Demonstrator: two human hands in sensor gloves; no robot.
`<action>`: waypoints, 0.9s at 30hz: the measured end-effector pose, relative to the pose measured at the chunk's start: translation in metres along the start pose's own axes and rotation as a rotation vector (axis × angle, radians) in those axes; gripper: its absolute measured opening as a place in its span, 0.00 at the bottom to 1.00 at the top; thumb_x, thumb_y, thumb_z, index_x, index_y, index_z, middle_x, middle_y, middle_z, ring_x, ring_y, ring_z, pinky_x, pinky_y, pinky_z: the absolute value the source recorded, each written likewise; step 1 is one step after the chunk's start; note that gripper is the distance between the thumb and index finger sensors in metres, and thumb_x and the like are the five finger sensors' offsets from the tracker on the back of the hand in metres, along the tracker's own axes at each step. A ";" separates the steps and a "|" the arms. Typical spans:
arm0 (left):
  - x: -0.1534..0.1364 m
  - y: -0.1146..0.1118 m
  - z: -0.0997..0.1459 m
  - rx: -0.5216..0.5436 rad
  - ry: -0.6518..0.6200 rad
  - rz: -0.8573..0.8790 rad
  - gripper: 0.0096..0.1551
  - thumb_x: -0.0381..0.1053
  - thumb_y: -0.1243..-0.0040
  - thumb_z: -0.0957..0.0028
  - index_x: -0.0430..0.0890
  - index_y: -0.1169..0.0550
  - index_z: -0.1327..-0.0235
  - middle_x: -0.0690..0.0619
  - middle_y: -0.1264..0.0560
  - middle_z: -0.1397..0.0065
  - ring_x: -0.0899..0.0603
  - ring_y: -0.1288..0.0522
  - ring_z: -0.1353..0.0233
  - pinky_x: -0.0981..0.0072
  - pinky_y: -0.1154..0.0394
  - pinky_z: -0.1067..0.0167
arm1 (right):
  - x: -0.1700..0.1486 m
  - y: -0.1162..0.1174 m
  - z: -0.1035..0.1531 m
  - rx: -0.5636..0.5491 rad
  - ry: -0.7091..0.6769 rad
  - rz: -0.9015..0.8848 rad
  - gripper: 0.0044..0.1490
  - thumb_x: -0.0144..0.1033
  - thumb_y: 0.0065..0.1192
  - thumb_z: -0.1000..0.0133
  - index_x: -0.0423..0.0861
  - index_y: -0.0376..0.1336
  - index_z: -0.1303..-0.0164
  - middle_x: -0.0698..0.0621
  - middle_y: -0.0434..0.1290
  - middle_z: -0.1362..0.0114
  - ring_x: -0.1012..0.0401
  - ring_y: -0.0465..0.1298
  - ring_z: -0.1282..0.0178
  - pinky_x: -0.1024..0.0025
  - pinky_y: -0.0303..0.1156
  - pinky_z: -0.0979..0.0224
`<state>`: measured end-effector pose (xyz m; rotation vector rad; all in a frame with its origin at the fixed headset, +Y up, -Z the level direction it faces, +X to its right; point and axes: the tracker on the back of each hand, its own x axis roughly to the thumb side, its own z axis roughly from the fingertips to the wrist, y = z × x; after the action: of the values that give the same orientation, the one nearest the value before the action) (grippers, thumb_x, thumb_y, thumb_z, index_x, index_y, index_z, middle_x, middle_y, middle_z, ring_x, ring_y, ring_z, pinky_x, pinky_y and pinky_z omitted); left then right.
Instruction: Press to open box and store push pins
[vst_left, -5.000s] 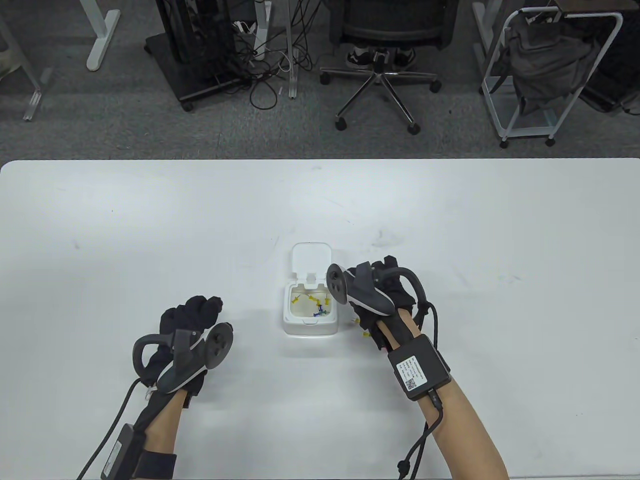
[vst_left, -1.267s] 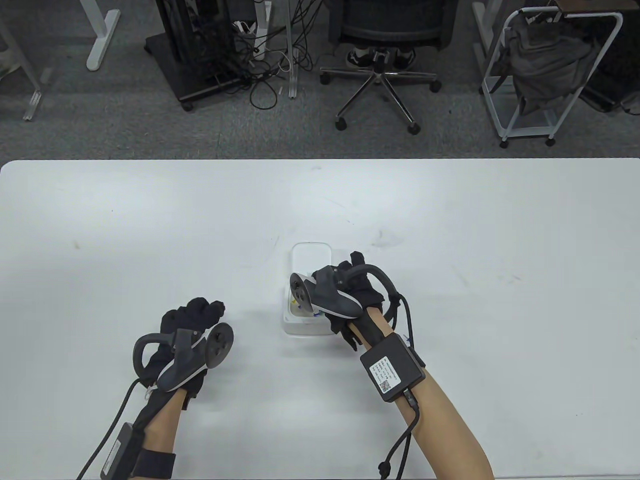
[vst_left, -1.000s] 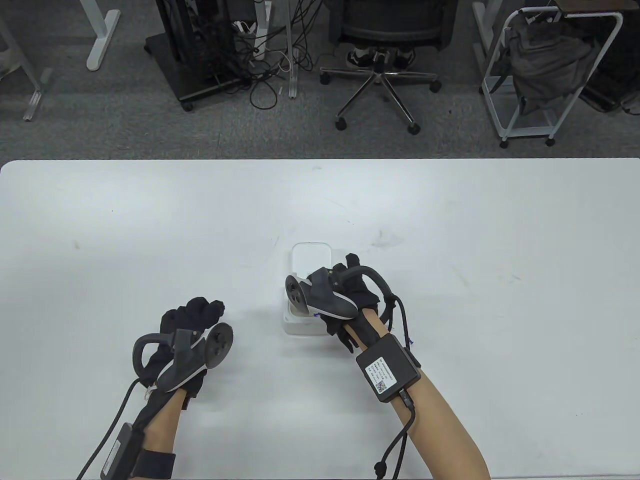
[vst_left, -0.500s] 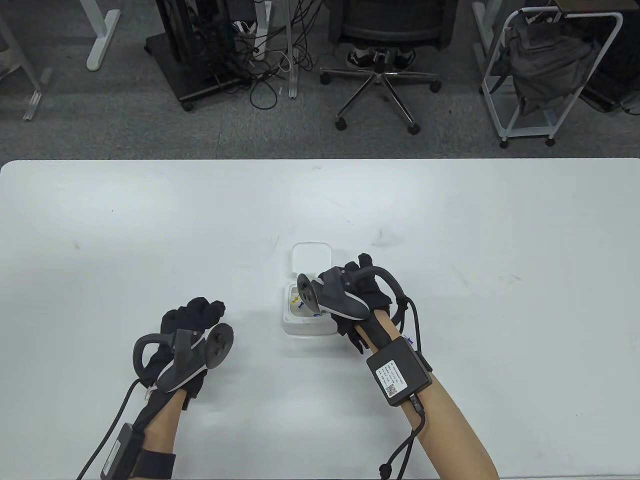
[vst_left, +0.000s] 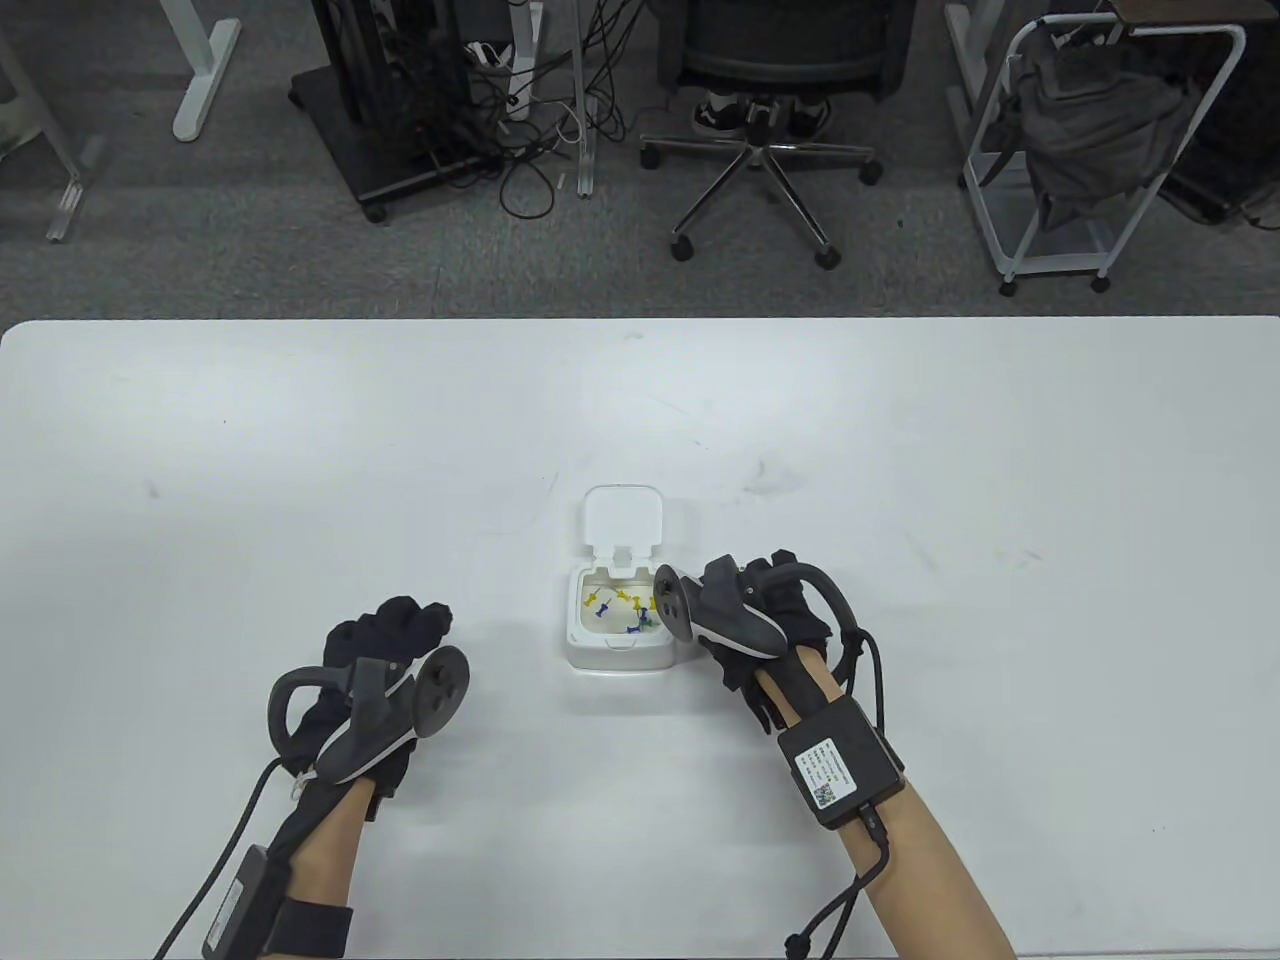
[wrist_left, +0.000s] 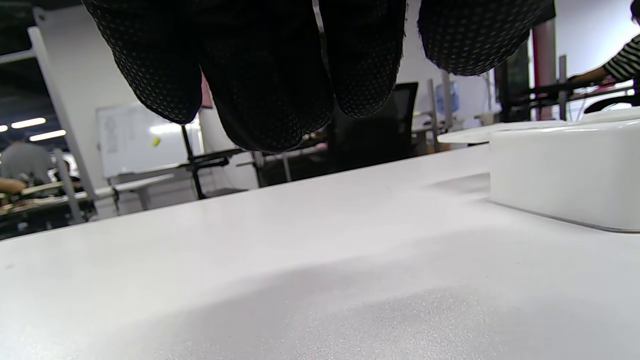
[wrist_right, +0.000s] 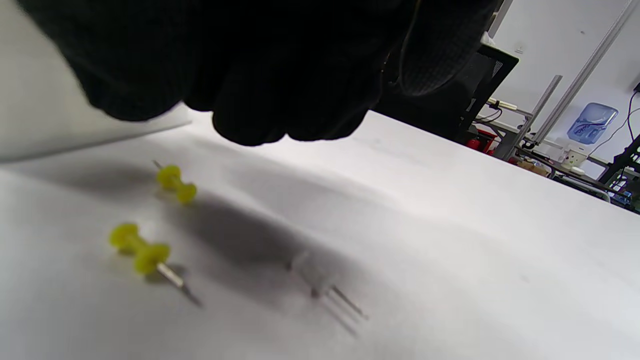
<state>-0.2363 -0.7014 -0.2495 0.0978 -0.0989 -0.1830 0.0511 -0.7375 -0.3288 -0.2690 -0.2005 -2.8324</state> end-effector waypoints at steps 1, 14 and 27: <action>0.000 0.000 0.000 0.000 0.000 0.000 0.33 0.65 0.49 0.47 0.56 0.26 0.29 0.51 0.26 0.23 0.45 0.18 0.33 0.44 0.26 0.26 | 0.000 0.003 -0.001 0.003 0.005 0.012 0.31 0.52 0.66 0.57 0.60 0.64 0.43 0.61 0.80 0.39 0.56 0.80 0.37 0.41 0.64 0.19; 0.000 0.000 0.000 0.004 0.000 0.001 0.33 0.65 0.49 0.47 0.56 0.26 0.29 0.51 0.26 0.23 0.45 0.18 0.33 0.44 0.26 0.26 | 0.015 0.016 -0.006 -0.018 0.014 0.141 0.24 0.51 0.67 0.58 0.58 0.69 0.52 0.61 0.83 0.49 0.56 0.82 0.45 0.41 0.65 0.20; -0.001 0.000 -0.001 0.008 0.002 0.002 0.33 0.65 0.49 0.47 0.56 0.27 0.29 0.50 0.26 0.23 0.45 0.19 0.32 0.44 0.26 0.26 | 0.010 0.020 -0.005 -0.008 0.018 0.070 0.25 0.50 0.63 0.57 0.56 0.67 0.50 0.60 0.81 0.51 0.56 0.81 0.48 0.47 0.67 0.20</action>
<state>-0.2373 -0.7015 -0.2504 0.1062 -0.0979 -0.1803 0.0466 -0.7604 -0.3298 -0.2479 -0.1727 -2.7656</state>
